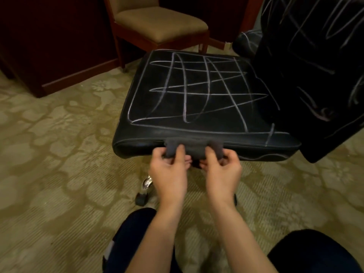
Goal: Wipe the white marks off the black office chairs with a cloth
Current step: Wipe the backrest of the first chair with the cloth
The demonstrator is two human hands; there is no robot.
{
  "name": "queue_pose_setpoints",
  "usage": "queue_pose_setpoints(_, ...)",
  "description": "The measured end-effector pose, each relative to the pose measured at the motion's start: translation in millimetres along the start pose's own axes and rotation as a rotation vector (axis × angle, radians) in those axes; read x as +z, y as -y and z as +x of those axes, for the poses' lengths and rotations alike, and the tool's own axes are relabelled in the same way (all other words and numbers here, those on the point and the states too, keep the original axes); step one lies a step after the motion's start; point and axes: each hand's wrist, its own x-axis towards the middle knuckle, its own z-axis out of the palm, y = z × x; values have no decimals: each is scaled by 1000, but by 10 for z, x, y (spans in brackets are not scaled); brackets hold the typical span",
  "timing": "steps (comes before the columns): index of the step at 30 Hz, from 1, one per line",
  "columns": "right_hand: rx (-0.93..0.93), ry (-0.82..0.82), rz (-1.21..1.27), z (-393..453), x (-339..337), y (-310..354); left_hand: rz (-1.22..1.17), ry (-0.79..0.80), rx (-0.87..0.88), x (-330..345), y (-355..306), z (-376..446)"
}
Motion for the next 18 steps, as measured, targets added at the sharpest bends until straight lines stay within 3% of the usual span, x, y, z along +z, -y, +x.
queue_pose_setpoints(2, -10, -12, 27, 10, -25, 18, 18, 0, 0, 16, -23, -19)
queue_pose_setpoints(7, -42, 154, -18, -330, 451, -34, -50, -182, 32, -439, -139, 329)
queue_pose_setpoints(10, -44, 203, -15, -304, 425, -56, -15, -182, 79, -434, -131, 350)
queue_pose_setpoints(15, -24, 55, 33, 60, -171, -5, 121, -23, 93, 98, 56, -29)
queue_pose_setpoints(18, -45, -24, 43, 110, -201, -33, 133, 21, 95, 193, 54, -96)
